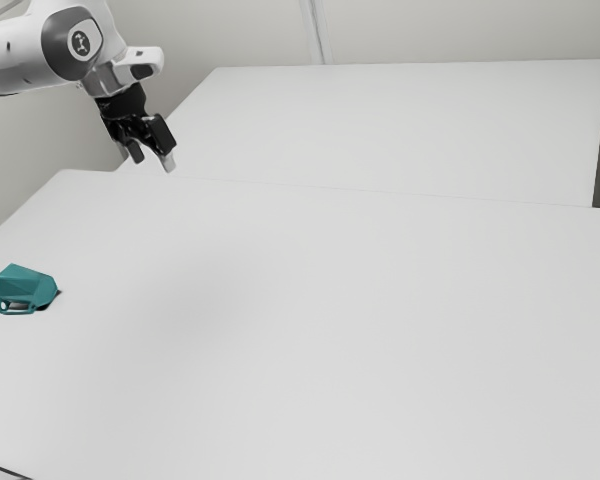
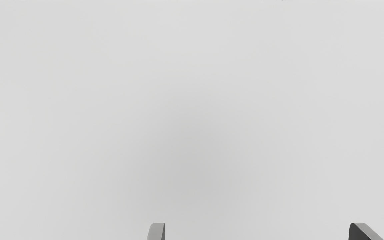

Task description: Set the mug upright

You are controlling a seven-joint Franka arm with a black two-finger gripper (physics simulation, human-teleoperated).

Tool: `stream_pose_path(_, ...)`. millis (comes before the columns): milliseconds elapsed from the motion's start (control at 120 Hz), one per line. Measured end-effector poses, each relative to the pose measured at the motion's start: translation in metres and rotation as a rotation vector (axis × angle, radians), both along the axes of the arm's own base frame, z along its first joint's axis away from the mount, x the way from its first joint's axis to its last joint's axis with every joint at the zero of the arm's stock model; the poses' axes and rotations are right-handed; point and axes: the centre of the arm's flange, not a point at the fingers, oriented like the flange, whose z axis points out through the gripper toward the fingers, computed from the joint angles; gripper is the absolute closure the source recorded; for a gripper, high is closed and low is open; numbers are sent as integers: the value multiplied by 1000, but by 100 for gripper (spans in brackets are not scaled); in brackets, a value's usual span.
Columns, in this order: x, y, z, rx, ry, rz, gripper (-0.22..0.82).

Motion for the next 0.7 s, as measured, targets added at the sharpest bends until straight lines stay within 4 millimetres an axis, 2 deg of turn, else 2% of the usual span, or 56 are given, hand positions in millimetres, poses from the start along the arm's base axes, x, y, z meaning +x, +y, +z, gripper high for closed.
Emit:
stream_pose_path(308, -3, 0, 2, 1, -8, 15, 0)
stream_pose_path(400, -13, 14, 9, 9, -12, 43, 0)
stream_pose_path(450, -21, 36, 15, 8, -13, 84, 0)
stream_pose_path(508, -33, 75, 17, -26, -9, 154, 0)
stream_pose_path(600, -67, 164, 21, -118, -21, 300, 0)
stream_pose_path(658, -91, 219, 16, -172, -24, 381, 0)
stream_pose_path(700, -98, 251, 9, -207, -24, 415, 0)
